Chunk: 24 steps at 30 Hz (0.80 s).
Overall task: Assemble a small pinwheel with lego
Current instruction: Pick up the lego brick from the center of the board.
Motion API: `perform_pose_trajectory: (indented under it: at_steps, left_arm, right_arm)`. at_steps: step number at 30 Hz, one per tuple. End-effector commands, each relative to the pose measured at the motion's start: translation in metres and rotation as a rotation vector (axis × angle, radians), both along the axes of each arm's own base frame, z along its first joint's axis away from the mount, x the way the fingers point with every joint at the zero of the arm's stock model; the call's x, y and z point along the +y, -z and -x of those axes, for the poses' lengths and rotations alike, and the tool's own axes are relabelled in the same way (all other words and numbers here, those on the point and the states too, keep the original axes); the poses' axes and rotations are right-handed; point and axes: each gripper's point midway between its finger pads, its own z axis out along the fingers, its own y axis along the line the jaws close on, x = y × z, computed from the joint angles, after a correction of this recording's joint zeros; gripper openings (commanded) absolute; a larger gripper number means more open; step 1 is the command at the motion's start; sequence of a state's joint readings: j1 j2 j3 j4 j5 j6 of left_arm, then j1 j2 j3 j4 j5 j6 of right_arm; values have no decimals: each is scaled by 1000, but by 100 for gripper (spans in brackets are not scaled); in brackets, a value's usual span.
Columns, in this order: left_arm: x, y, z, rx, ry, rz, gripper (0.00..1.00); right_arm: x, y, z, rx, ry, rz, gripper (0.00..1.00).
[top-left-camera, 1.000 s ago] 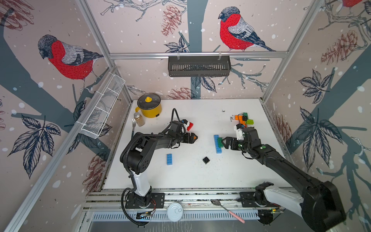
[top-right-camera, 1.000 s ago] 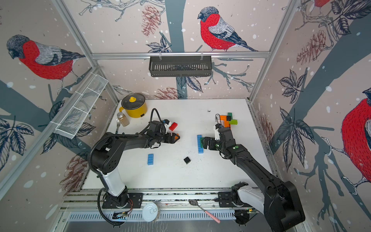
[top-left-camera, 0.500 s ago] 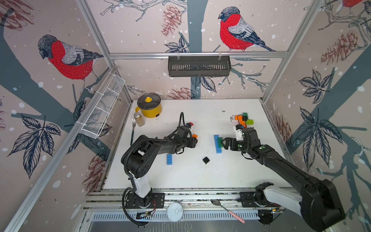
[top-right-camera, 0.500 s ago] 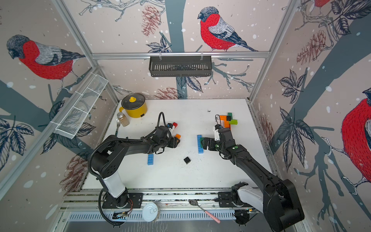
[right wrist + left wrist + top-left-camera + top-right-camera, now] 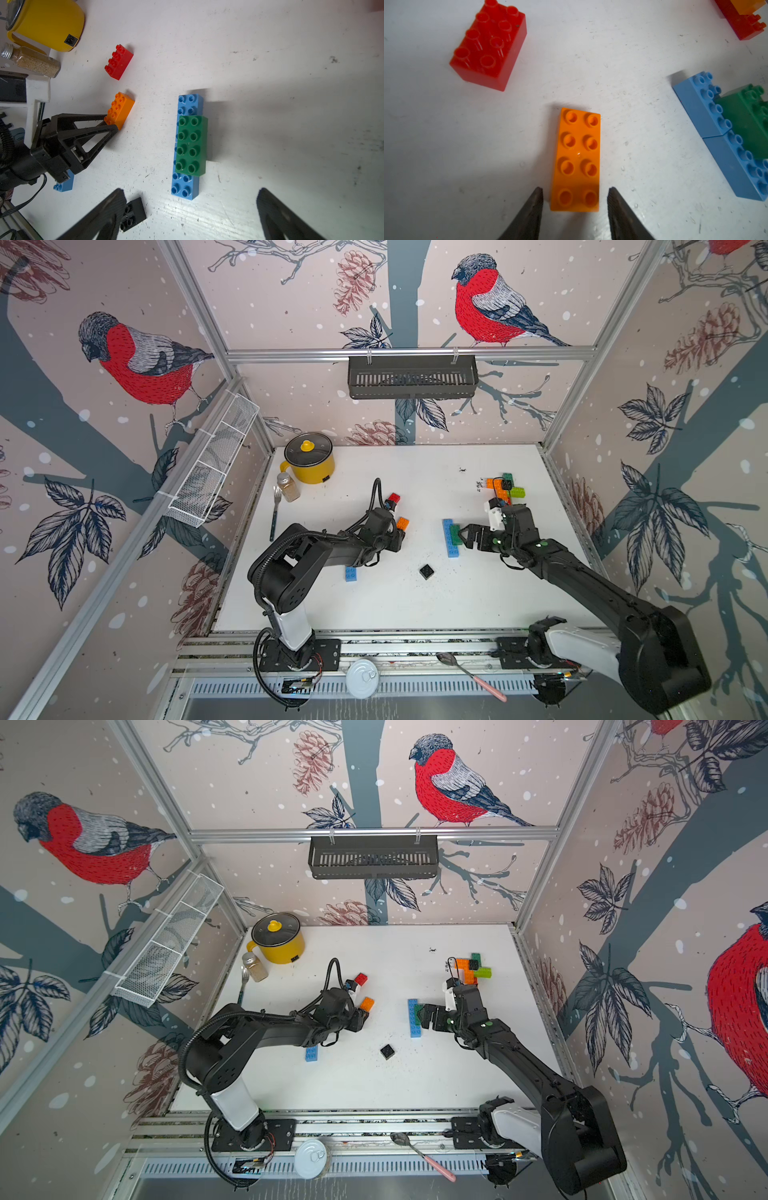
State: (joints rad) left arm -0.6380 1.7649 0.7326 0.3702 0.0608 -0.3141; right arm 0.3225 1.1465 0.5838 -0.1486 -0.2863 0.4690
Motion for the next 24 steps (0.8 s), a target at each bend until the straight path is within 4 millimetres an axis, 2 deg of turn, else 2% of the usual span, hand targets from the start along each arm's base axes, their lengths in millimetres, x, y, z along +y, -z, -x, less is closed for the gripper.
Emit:
perform_pose_trajectory:
  at_steps: [1, 6, 9, 12, 17, 20, 24]
  left_arm:
    - [3, 20, 18, 80, 47, -41, 47]
    - [3, 22, 20, 81, 53, -56, 42]
    - [0, 18, 22, 78, 67, -47, 32]
    - [-10, 3, 27, 64, 104, -4, 21]
    - [-34, -29, 51, 11, 249, 67, 17]
    - [-45, -37, 71, -23, 351, 48, 14]
    - [-50, -39, 83, -21, 413, 41, 14]
  right_arm:
    - [3, -3, -4, -18, -5, -26, 99]
    - [4, 0, -7, -10, 1, -37, 99]
    - [6, 4, -9, -2, -1, -46, 99]
    - [10, 7, -13, 5, -10, -61, 99]
    - [25, 16, -22, 24, -37, -75, 99]
    - [34, 20, -28, 32, -54, -90, 99]
    - [44, 23, -34, 39, -73, -113, 99]
